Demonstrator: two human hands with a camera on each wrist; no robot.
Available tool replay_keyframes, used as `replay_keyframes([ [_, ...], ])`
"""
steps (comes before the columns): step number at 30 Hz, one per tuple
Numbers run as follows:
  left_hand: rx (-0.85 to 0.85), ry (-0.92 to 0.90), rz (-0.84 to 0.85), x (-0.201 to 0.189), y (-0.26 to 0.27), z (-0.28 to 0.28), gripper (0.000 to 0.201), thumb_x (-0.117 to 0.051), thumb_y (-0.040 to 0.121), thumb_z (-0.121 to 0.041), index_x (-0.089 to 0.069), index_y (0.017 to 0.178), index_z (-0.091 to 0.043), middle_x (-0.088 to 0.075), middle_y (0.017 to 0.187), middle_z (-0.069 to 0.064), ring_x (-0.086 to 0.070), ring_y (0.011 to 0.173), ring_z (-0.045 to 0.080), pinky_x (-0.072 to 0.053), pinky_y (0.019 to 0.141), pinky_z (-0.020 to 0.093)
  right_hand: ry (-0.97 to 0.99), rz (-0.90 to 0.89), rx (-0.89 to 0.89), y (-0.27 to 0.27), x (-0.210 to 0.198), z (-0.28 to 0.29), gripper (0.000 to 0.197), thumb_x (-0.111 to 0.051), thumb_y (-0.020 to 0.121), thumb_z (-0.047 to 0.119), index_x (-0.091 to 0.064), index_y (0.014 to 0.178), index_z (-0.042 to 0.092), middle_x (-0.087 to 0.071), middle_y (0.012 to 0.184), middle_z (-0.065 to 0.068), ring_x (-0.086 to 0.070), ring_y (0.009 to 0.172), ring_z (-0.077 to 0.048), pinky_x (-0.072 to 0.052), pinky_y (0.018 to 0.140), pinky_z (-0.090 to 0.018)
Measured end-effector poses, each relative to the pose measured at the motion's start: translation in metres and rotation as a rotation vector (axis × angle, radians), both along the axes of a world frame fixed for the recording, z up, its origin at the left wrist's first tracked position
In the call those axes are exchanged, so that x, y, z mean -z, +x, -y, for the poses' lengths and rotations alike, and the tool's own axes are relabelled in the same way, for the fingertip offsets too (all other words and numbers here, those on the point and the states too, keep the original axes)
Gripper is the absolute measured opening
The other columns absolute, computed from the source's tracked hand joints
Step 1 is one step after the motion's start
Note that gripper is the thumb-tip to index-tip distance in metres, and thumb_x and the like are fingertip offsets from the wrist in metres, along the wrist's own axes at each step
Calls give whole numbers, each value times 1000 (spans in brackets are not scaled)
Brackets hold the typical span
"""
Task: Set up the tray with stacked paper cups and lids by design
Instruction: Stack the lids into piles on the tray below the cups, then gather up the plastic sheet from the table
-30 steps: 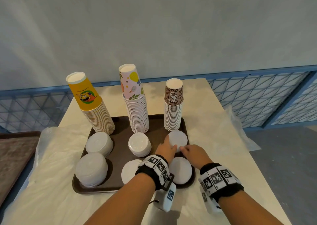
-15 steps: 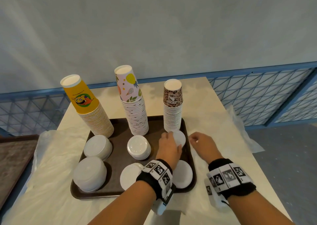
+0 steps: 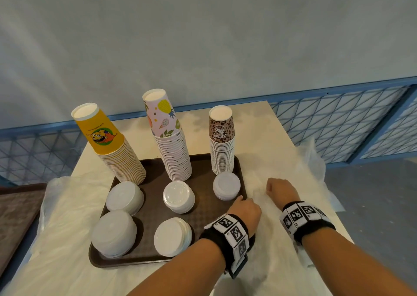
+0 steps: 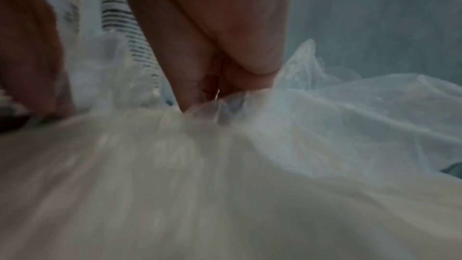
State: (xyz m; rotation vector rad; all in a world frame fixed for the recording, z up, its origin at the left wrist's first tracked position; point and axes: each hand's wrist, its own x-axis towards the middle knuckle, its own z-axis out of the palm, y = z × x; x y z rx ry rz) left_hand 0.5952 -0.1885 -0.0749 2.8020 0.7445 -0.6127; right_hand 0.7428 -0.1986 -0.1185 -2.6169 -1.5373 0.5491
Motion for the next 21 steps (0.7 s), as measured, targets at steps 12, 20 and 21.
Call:
replay_keyframes([
  [12,-290,-162,173,-23,5,-1,38,-46,96,-18,-46,126,4,-54,129,20,-52,120,33,-40,101,37,765,-97,134,8,-127,27,12,-49,95,17,-58,95,9,-49,94,0,-47,80,-16,-32,70,-26],
  [20,-405,-151,1092,-77,-7,-3,91,-77,69,-10,-23,140,-29,-15,151,7,-18,138,11,-19,113,14,676,-302,-296,-42,-156,73,2,-55,92,23,-56,90,23,-61,93,12,-56,85,-4,-41,76,-15],
  [21,-371,-155,1040,-85,-10,-4,72,-71,74,-3,-40,135,-23,-26,148,8,-28,136,15,-27,112,19,732,-341,-299,-46,-153,77,1,-56,92,24,-57,92,24,-61,94,14,-56,88,-2,-41,78,-11],
])
